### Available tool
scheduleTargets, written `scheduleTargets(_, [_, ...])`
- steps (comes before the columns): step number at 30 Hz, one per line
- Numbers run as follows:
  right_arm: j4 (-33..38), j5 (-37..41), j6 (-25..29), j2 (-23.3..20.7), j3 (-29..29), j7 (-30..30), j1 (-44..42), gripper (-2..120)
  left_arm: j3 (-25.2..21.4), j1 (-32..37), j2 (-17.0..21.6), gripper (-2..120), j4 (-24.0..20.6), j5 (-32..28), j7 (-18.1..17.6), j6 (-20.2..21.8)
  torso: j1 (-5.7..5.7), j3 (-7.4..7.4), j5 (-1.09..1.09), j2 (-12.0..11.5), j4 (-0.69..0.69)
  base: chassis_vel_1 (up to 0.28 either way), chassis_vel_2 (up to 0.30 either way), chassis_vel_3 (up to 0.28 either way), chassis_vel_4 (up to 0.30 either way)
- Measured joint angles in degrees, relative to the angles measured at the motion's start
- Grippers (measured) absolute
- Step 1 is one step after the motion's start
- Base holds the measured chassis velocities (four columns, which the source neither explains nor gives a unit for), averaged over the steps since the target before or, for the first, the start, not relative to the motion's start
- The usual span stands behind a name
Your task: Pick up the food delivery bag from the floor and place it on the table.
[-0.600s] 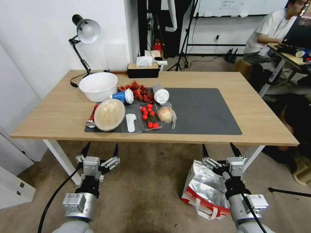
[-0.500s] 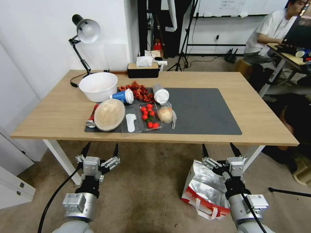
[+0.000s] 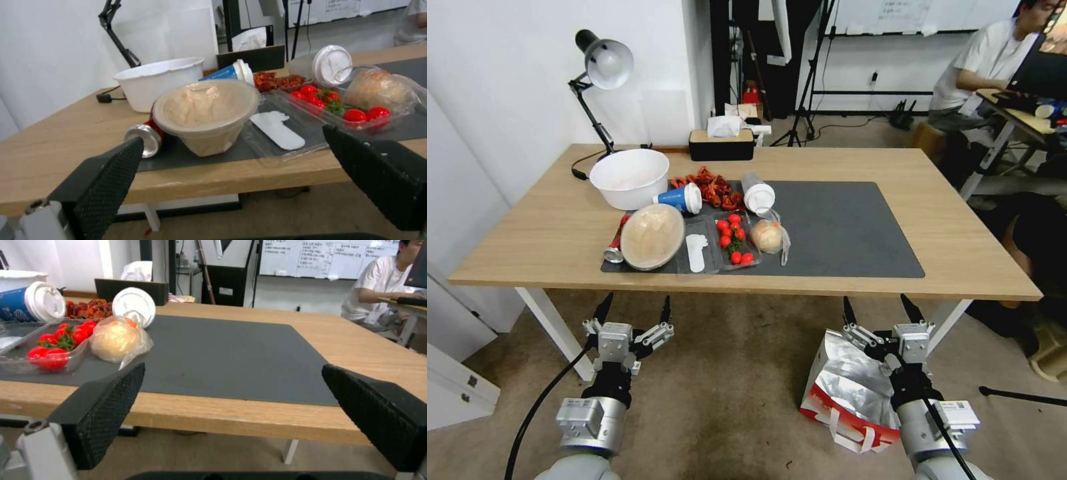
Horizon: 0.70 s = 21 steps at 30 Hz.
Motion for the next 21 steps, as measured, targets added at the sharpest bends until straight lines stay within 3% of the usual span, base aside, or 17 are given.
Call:
scheduleTargets(7, [-0.8, 0.4, -2.0, 0.4, 1.2, -1.6, 0.7, 100, 0.3, -0.5, 0.2, 100, 0.5, -0.8, -0.6, 0.1, 0.0, 0.0, -0.02, 0.0, 0.01, 0.0, 0.0, 0.0, 0.0])
scheduleTargets(10, [-3.7, 2.2, -9.2, 1.8, 5.4, -7.3, 2.9, 100, 3.1, -4.4, 2.2, 100, 4.9, -7.1, -5.4, 1.9, -0.01, 0.0, -0.01, 0.0, 0.0, 0.0, 0.0, 0.0, 0.0])
scheduleTargets(14, [-3.4, 5.5, -11.5, 1.1, 7.3, -8.4, 4.3, 100, 5.0, -7.2, 3.8, 100, 8.1, -12.5, -8.8, 2.9, 0.01, 0.0, -0.06, 0.0, -0.02, 0.0, 0.0, 0.0, 0.0])
scheduleTargets(15, [-3.2, 5.9, -11.6, 0.8, 7.5, -8.7, 4.4, 100, 4.5, -7.3, 4.2, 100, 8.0, -14.0, -8.9, 1.8, 0.01, 0.01, 0.04, 0.0, 0.01, 0.0, 0.0, 0.0, 0.0])
scheduleTargets(21, [-2.3, 6.3, -11.6, 0.7, 7.7, -9.2, 3.8, 100, 3.5, -7.0, 4.5, 100, 7.6, -15.2, -8.0, 0.5, 0.0, 0.0, 0.0, 0.0, 0.0, 0.0, 0.0, 0.0, 0.0])
